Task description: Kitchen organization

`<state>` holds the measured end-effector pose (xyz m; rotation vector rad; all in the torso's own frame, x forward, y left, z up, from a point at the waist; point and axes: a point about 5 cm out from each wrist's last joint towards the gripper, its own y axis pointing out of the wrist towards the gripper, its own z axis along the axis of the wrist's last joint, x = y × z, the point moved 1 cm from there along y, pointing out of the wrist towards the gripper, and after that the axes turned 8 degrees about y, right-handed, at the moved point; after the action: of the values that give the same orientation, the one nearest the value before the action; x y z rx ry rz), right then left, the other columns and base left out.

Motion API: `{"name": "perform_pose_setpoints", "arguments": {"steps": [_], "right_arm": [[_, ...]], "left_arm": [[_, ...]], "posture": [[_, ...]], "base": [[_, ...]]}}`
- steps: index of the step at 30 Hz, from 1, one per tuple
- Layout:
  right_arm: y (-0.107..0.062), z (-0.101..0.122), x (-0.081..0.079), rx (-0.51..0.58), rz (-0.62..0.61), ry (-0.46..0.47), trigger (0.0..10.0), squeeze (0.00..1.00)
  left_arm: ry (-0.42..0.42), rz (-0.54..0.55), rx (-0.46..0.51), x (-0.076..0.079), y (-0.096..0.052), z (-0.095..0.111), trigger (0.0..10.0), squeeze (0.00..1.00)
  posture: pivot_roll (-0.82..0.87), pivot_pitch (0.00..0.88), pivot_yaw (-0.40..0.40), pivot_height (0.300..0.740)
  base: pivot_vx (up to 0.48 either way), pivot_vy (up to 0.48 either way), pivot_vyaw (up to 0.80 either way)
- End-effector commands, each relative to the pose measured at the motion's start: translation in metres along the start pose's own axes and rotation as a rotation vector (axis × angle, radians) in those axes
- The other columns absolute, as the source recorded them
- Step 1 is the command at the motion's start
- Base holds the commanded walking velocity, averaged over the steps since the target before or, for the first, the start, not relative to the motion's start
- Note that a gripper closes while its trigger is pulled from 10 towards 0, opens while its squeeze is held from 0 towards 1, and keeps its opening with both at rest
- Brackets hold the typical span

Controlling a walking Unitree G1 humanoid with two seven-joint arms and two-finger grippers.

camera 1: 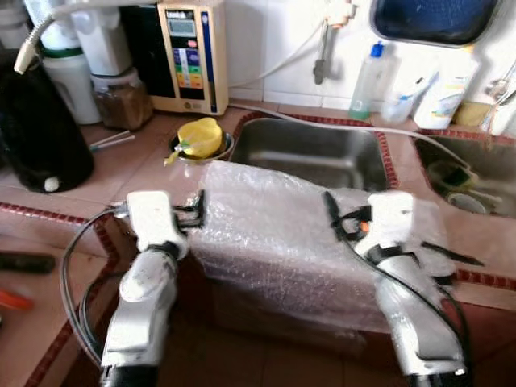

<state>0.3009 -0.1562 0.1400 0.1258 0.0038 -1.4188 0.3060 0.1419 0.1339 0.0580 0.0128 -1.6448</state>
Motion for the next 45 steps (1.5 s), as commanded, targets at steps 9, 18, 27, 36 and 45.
{"name": "perform_pose_setpoints", "arguments": {"steps": [9, 18, 27, 36, 45], "right_arm": [[0.001, 0.001, -0.005, 0.007, 0.01, 0.005, 10.0, 0.0], [0.001, 0.0, -0.004, 0.006, 0.007, 0.0, 10.0, 0.0], [0.001, 0.0, -0.006, 0.007, 0.008, 0.007, 10.0, 0.0], [0.002, 0.01, -0.008, 0.047, 0.012, 0.018, 10.0, 0.0], [0.004, 0.014, -0.011, 0.062, 0.038, -0.006, 10.0, 0.0]], "left_arm": [[-0.002, 0.011, -0.005, -0.007, -0.001, -0.001, 10.0, 0.0], [-0.006, 0.011, -0.01, -0.007, -0.002, -0.001, 10.0, 0.0], [-0.021, 0.034, -0.003, -0.009, 0.001, 0.001, 10.0, 0.0], [0.009, 0.062, 0.034, -0.012, 0.001, 0.007, 10.0, 0.0], [-0.019, 0.043, 0.094, -0.015, 0.001, 0.022, 10.0, 0.0]], "posture": [[0.03, 0.0, -0.021, 0.74], [0.03, 0.0, -0.019, 0.74], [0.03, 0.0, -0.017, 0.74], [0.03, 0.0, -0.017, 0.74], [0.03, 0.0, -0.022, 0.74]], "base": [[0.0, -0.27, 0.0], [0.0, -0.418, 0.0], [0.0, -0.105, 0.0], [0.0, 0.0, 0.0], [0.0, 0.0, 0.0]]}}
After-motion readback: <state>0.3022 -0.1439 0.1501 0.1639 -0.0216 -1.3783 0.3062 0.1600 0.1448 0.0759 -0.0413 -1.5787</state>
